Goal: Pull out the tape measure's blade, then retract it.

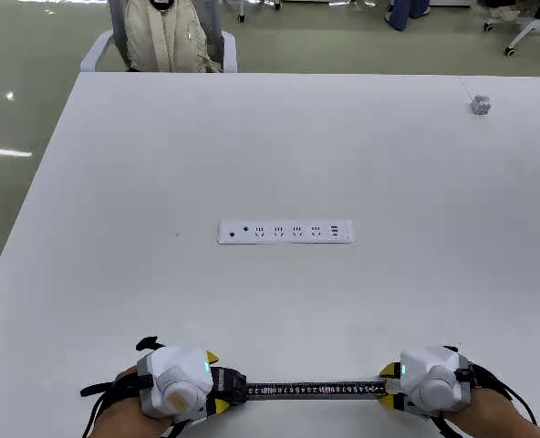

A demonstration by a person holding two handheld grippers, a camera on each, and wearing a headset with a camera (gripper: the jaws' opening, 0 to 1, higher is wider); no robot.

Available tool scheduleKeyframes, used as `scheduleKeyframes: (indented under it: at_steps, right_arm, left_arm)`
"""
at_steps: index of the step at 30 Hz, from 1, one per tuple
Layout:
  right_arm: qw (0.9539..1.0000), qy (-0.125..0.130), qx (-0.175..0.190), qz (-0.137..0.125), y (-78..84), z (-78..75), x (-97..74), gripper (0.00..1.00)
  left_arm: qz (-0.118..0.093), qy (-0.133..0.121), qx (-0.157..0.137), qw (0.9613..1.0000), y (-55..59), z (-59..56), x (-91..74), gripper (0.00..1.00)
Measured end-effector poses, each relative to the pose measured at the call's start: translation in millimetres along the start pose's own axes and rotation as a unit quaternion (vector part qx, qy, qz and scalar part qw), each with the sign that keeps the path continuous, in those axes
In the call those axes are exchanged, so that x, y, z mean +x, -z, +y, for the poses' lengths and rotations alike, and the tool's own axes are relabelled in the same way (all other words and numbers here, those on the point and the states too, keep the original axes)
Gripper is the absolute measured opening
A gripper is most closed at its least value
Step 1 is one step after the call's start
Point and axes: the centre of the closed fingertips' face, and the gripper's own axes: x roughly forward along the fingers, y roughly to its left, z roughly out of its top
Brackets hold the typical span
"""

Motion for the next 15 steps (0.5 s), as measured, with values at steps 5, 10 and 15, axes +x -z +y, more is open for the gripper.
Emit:
scheduleKeyframes:
  at_steps: [5,10,15]
  right_arm:
    - [0.9998,0.009,0.018,-0.001,3.7,-0.8,-1.6,0.28]
    - [0.9997,0.011,0.021,-0.002,4.1,-0.9,-2.3,0.32]
    - [0.9919,0.051,0.110,-0.037,4.4,-0.6,-12.4,0.35]
  left_arm:
    - [-0.002,-0.007,-0.007,1.0000,0.8,0.5,-1.9,0.45]
    - [-0.004,-0.008,-0.007,0.9999,0.4,0.5,-2.6,0.51]
    - [-0.018,-0.045,-0.036,0.9981,1.5,1.3,-16.9,0.55]
